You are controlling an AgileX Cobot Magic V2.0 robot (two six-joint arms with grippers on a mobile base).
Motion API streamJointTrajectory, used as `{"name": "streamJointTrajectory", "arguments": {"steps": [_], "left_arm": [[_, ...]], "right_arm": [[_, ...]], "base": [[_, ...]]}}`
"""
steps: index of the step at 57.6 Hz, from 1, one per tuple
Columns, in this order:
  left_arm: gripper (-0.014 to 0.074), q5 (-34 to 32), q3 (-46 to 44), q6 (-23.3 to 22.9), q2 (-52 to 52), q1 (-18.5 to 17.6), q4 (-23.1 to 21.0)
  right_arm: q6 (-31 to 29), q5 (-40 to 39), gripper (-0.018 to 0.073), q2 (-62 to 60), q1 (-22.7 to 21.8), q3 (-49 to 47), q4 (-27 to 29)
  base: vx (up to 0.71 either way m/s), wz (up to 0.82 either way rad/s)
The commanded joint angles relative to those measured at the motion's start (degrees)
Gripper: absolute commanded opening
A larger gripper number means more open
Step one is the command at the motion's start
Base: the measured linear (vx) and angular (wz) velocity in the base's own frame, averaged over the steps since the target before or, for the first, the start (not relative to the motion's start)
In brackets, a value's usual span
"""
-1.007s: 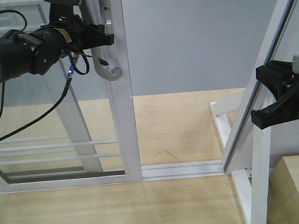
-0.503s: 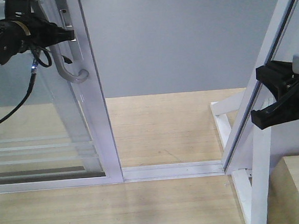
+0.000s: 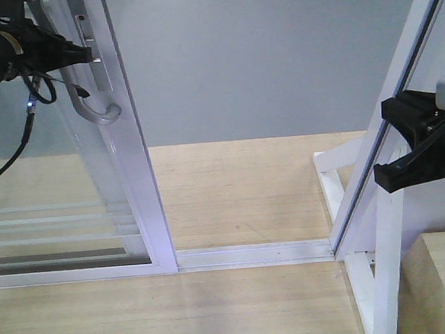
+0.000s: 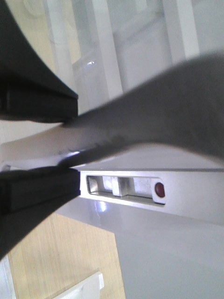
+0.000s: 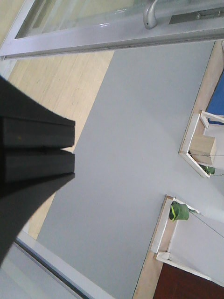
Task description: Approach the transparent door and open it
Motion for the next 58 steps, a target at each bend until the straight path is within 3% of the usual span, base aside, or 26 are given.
{"name": "streamJointTrajectory", "arguments": {"steps": [1, 11, 30, 47, 58], "left_arm": [[0.0000, -6.05, -0.95, 0.16, -6.30, 1.02, 0.21], [0.0000, -6.09, 1.38, 0.22, -9.31, 2.86, 0.21], [0.0000, -4.68, 10.82, 0.17, -19.52, 2.53, -0.46], [0.0000, -4.38, 28.30, 1.82, -40.73, -2.50, -0.23], [0.0000, 1.27, 38.08, 1.83, -56.95, -5.35, -2.45]], "right_arm": [[-0.29, -4.28, -0.0006, -0.69, -0.30, -1.72, -0.44], [-0.24, -4.27, -0.0006, -0.69, -0.30, -1.72, -0.39], [-0.24, -4.32, -0.0006, -0.69, -0.30, -1.72, -0.23], [-0.02, -2.85, -0.0006, -3.12, -0.30, -1.72, -0.16], [0.66, 4.77, -0.0006, -11.25, -0.30, -1.64, 2.32]], "base": [[0.00, 0.00], [0.00, 0.00], [0.00, 0.00], [0.00, 0.00], [0.00, 0.00]]}}
